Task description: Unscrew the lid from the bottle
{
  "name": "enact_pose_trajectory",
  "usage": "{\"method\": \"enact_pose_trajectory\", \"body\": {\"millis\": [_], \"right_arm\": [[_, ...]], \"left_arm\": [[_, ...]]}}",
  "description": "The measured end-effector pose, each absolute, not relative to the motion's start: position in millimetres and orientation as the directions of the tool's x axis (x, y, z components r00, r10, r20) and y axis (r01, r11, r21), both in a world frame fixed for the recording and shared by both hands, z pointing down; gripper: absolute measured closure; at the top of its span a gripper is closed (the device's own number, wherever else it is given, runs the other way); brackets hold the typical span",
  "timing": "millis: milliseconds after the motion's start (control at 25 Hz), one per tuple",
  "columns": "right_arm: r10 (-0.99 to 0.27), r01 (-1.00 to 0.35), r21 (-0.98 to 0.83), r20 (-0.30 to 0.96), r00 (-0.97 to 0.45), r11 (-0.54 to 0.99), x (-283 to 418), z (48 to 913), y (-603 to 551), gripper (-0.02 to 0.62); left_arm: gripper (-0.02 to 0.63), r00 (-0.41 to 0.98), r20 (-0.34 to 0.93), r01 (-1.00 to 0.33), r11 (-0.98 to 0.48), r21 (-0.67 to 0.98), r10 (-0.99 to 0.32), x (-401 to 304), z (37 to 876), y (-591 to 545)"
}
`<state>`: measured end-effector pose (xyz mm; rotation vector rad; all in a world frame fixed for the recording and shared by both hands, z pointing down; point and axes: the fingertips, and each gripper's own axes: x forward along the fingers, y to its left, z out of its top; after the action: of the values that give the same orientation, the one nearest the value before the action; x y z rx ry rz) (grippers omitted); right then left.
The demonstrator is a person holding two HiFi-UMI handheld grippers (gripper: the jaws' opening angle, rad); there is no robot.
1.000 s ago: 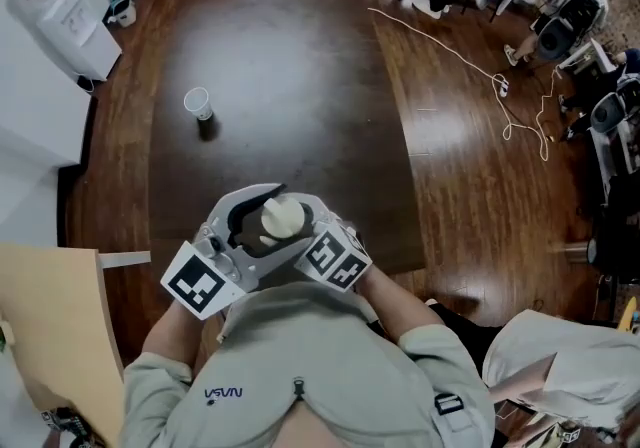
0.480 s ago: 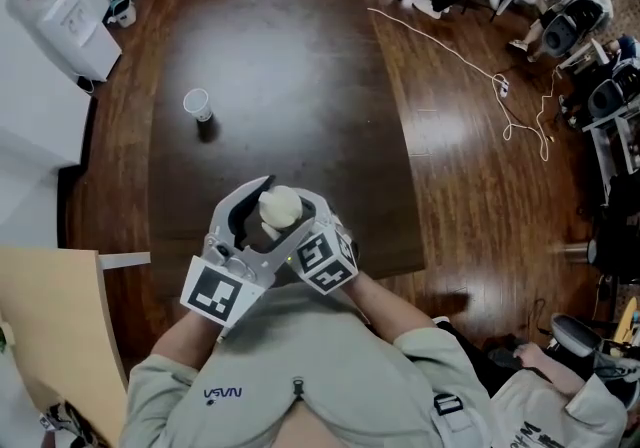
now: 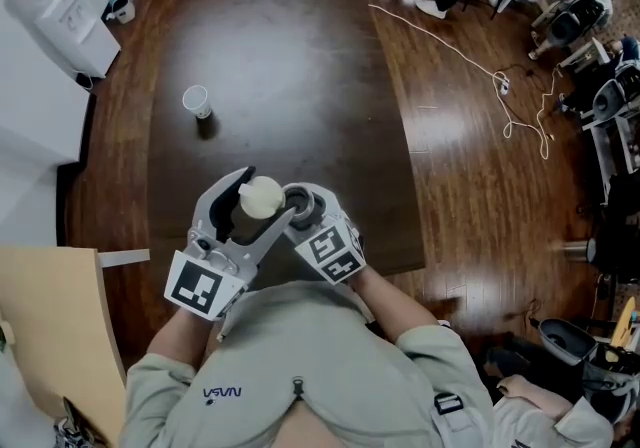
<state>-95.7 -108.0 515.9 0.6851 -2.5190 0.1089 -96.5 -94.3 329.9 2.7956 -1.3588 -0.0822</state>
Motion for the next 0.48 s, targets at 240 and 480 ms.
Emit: {"method": "enact_pose_trajectory", "body": {"millis": [240,480], "right_arm": [[-0.517,-0.566,0.029,0.448,-0.729,0.824,-74.1,539.8,-129.7,0.291],[-0.538,-0.596,0.020,0.456,-0.709,0.803,-66.2,565.4,-139.6,0.291]], "left_arm": [[0.304,0.590,0.037,-0.807,-0.590,-0.012,-0.807,-120.2,405.5,-116.0],[0.304,0.542,0.226,-0.834,-0.551,0.023,-0.810,-127.3,507.4,-135.5]]}}
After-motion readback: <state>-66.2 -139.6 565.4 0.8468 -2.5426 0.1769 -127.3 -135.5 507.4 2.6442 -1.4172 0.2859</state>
